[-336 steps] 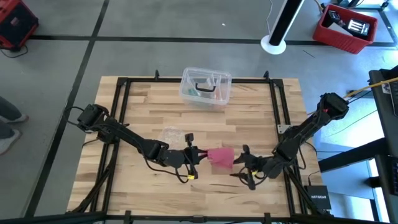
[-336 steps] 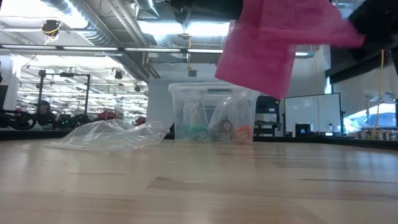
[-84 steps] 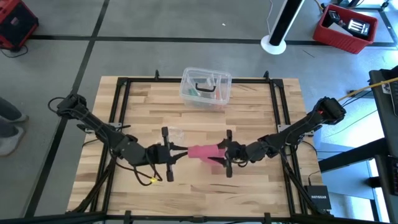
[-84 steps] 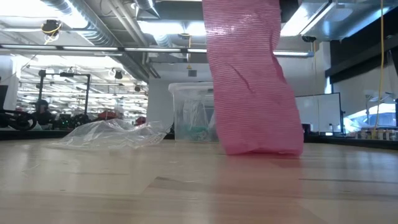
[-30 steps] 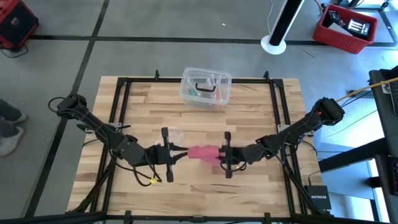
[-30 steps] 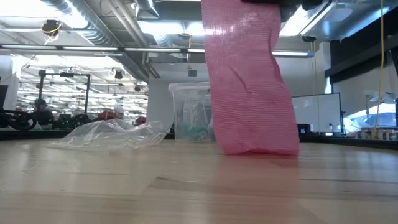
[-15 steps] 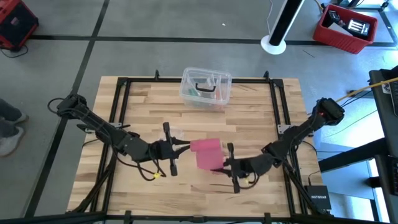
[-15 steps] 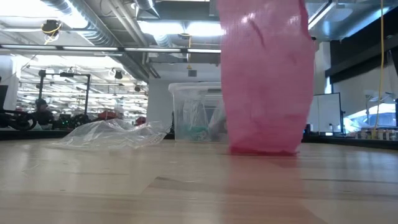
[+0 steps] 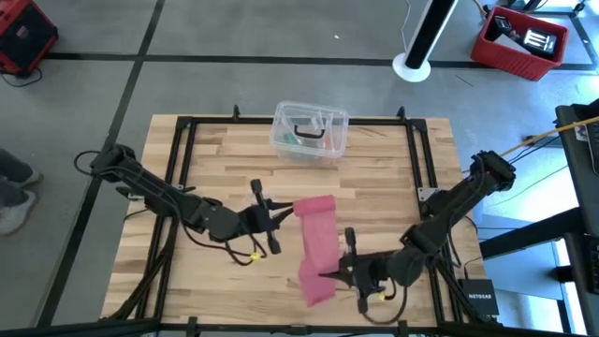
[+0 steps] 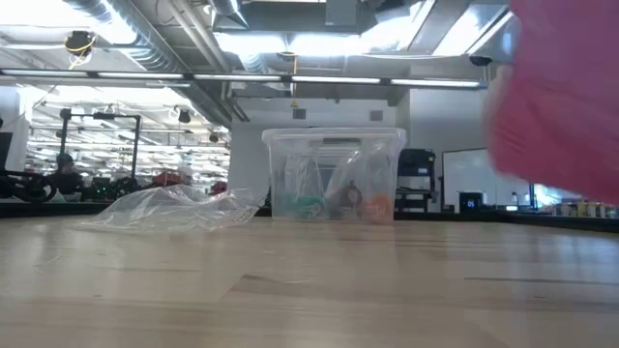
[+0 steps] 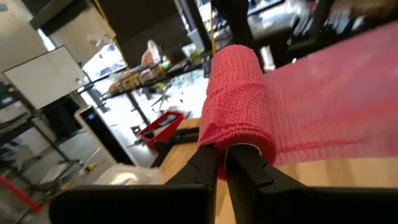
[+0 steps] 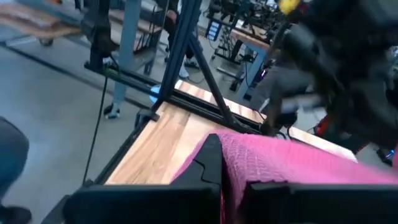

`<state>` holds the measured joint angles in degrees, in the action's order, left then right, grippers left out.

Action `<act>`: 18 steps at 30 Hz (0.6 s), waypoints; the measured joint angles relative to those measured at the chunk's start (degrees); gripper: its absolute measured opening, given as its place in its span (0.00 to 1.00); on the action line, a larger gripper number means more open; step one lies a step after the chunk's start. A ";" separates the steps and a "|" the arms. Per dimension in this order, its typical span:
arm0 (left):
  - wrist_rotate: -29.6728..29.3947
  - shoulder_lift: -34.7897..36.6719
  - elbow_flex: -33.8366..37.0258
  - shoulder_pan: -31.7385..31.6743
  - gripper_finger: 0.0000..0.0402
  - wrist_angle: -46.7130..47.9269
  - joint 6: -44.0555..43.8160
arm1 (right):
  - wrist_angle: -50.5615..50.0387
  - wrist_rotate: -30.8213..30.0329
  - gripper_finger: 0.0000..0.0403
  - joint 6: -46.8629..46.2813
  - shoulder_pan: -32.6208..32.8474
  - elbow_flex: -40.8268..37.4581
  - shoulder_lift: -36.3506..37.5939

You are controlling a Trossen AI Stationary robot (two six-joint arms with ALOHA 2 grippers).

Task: Roll bandage
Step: Roll the pink bandage

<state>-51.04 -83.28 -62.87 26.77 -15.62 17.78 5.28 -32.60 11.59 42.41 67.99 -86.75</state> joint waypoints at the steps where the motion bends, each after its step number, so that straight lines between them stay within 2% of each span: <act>1: -0.98 -0.37 0.00 -0.16 0.03 0.63 -0.43 | -1.27 -0.01 0.00 0.61 -0.02 1.51 -0.59; 5: -4.66 -1.65 0.00 -0.22 0.03 4.50 -1.58 | -5.88 -0.53 0.00 0.94 0.31 7.78 -2.15; 10: -4.84 -2.57 -0.04 0.50 0.03 8.39 -3.36 | -10.14 -0.86 0.00 5.31 1.03 14.87 -3.30; 18: -4.90 -5.55 -0.11 2.52 0.03 8.50 -2.12 | -10.30 -0.78 0.00 8.32 -0.20 19.69 -3.53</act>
<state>-55.94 -88.83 -62.98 29.29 -7.11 15.66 -5.01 -33.37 19.92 42.22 87.69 -90.28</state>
